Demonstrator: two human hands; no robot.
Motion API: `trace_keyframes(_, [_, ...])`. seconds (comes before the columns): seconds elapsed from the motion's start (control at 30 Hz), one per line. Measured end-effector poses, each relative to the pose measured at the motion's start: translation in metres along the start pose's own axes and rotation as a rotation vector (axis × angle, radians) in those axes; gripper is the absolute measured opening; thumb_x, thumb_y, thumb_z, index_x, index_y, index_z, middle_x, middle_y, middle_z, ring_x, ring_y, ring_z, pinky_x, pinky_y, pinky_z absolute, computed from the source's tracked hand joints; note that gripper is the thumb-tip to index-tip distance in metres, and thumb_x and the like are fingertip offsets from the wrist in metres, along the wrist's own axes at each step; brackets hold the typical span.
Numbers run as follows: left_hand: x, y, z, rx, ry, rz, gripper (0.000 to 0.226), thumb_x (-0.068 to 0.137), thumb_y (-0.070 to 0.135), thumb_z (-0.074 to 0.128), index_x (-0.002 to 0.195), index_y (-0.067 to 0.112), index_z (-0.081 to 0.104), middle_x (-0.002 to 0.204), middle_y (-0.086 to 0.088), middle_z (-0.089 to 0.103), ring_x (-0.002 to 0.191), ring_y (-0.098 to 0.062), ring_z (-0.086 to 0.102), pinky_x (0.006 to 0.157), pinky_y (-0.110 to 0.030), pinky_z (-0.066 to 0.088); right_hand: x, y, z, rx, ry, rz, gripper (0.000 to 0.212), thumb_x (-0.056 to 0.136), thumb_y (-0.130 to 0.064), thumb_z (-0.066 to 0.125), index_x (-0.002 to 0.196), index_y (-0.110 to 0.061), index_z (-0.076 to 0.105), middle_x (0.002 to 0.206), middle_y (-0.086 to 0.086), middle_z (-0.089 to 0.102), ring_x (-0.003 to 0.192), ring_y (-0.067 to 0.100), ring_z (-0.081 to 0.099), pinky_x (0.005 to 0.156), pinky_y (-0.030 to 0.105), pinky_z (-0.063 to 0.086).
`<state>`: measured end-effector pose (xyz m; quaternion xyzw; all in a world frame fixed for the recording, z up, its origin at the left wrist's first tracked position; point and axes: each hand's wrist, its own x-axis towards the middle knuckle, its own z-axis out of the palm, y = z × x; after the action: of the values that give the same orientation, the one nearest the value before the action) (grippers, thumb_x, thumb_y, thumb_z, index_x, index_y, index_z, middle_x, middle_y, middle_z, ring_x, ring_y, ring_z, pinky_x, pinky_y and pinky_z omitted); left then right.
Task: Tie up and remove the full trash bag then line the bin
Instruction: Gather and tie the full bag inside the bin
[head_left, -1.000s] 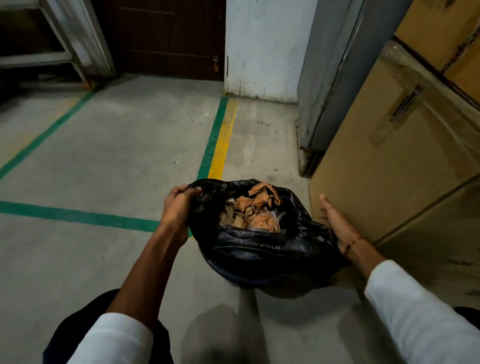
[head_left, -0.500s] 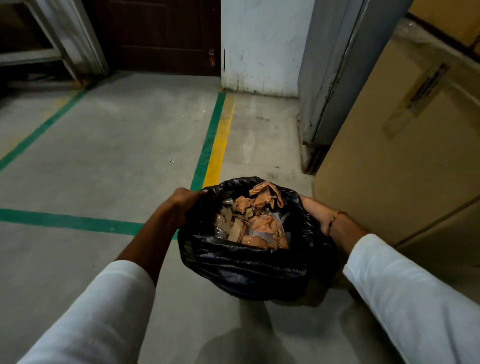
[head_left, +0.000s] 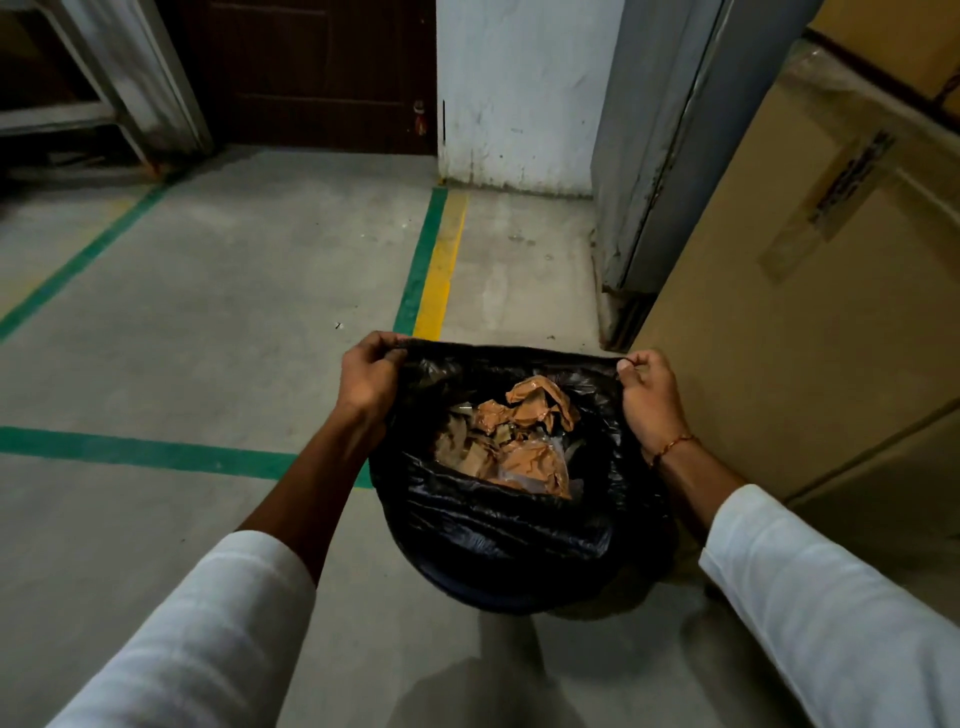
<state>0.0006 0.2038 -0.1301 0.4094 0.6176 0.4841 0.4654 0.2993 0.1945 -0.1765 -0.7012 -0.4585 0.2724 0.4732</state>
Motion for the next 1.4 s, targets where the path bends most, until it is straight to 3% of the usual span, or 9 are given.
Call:
trace_keyframes(0.23, [0.009, -0.003, -0.004, 0.304, 0.087, 0.072, 0.018, 0.088, 0.010, 0.055, 0.092, 0.018, 0.070, 0.089, -0.011, 0.071, 0.081, -0.027, 0.067, 0.076, -0.033, 0.055, 0.003, -0.003, -0.009, 0.205, -0.009, 0.195, 0.021, 0.091, -0.003, 0.054, 0.083, -0.022, 0.059, 0.078, 0.008, 0.058, 0.071, 0.021, 0.051, 0.061, 0.027, 0.041])
trace_keyframes(0.43, [0.000, 0.010, -0.024, 0.589, -0.125, -0.138, 0.033, 0.083, 0.041, 0.069, 0.088, 0.008, 0.070, 0.089, -0.019, 0.070, 0.084, -0.031, 0.068, 0.080, -0.042, 0.055, 0.002, -0.010, -0.021, 0.103, -0.063, 0.247, 0.010, 0.095, -0.016, 0.057, 0.091, -0.013, 0.065, 0.096, 0.012, 0.065, 0.091, 0.024, 0.058, 0.084, 0.033, 0.048])
trace_keyframes(0.6, [-0.041, 0.027, -0.032, 0.305, -0.250, -0.213, 0.024, 0.085, 0.019, 0.072, 0.093, -0.003, 0.067, 0.076, -0.017, 0.068, 0.052, -0.017, 0.065, 0.049, -0.022, 0.054, -0.003, -0.039, -0.037, -0.181, -0.283, 0.096, 0.029, 0.092, -0.037, 0.061, 0.098, -0.010, 0.071, 0.091, 0.002, 0.067, 0.087, 0.017, 0.060, 0.073, 0.028, 0.044])
trace_keyframes(0.7, [-0.052, 0.032, -0.024, 0.046, -0.145, -0.154, 0.021, 0.090, 0.010, 0.064, 0.102, -0.007, 0.063, 0.087, -0.025, 0.065, 0.064, -0.026, 0.064, 0.061, -0.029, 0.055, -0.005, -0.052, -0.043, -0.446, -0.357, -0.068, 0.032, 0.093, -0.037, 0.059, 0.104, -0.009, 0.070, 0.099, 0.008, 0.071, 0.092, 0.024, 0.063, 0.077, 0.033, 0.048])
trace_keyframes(0.8, [-0.055, 0.036, -0.015, -0.127, -0.051, -0.088, 0.022, 0.093, 0.009, 0.058, 0.107, -0.007, 0.062, 0.095, -0.025, 0.064, 0.081, -0.029, 0.063, 0.073, -0.035, 0.052, -0.013, -0.066, -0.051, -0.378, -0.392, -0.070, 0.021, 0.096, -0.029, 0.055, 0.111, -0.016, 0.059, 0.101, 0.004, 0.064, 0.096, 0.024, 0.060, 0.076, 0.029, 0.043])
trace_keyframes(0.97, [-0.071, 0.030, -0.026, 0.029, -0.051, -0.192, 0.032, 0.089, 0.017, 0.067, 0.117, 0.004, 0.059, 0.105, -0.018, 0.069, 0.077, -0.023, 0.067, 0.057, -0.026, 0.052, -0.032, -0.061, -0.067, -0.243, -0.381, -0.043, 0.017, 0.097, -0.028, 0.052, 0.104, -0.013, 0.051, 0.105, 0.010, 0.064, 0.096, 0.029, 0.061, 0.082, 0.042, 0.050])
trace_keyframes(1.17, [-0.089, 0.022, -0.052, 0.306, -0.109, -0.413, 0.074, 0.078, 0.031, 0.078, 0.138, 0.017, 0.039, 0.120, -0.013, 0.061, 0.097, -0.025, 0.062, 0.081, -0.043, 0.049, -0.033, -0.056, -0.073, -0.279, -0.406, -0.083, 0.035, 0.087, -0.047, 0.063, 0.110, -0.022, 0.055, 0.105, -0.002, 0.066, 0.094, 0.018, 0.063, 0.084, 0.038, 0.052])
trace_keyframes(1.3, [-0.096, 0.019, -0.056, 0.286, -0.067, -0.368, 0.037, 0.082, 0.017, 0.075, 0.112, 0.005, 0.057, 0.095, -0.013, 0.066, 0.086, -0.025, 0.061, 0.076, -0.040, 0.049, -0.037, -0.048, -0.077, -0.312, -0.604, 0.044, 0.080, 0.072, -0.064, 0.069, 0.136, -0.024, 0.041, 0.126, -0.008, 0.056, 0.114, 0.014, 0.056, 0.099, 0.034, 0.047])
trace_keyframes(1.4, [-0.105, 0.022, -0.054, 0.158, -0.028, -0.243, 0.009, 0.089, 0.009, 0.065, 0.090, 0.003, 0.059, 0.080, -0.012, 0.065, 0.075, -0.025, 0.061, 0.061, -0.029, 0.052, -0.046, -0.043, -0.085, -0.264, -0.739, 0.139, 0.085, 0.071, -0.058, 0.073, 0.141, -0.025, 0.038, 0.132, -0.009, 0.053, 0.119, 0.013, 0.052, 0.101, 0.030, 0.043])
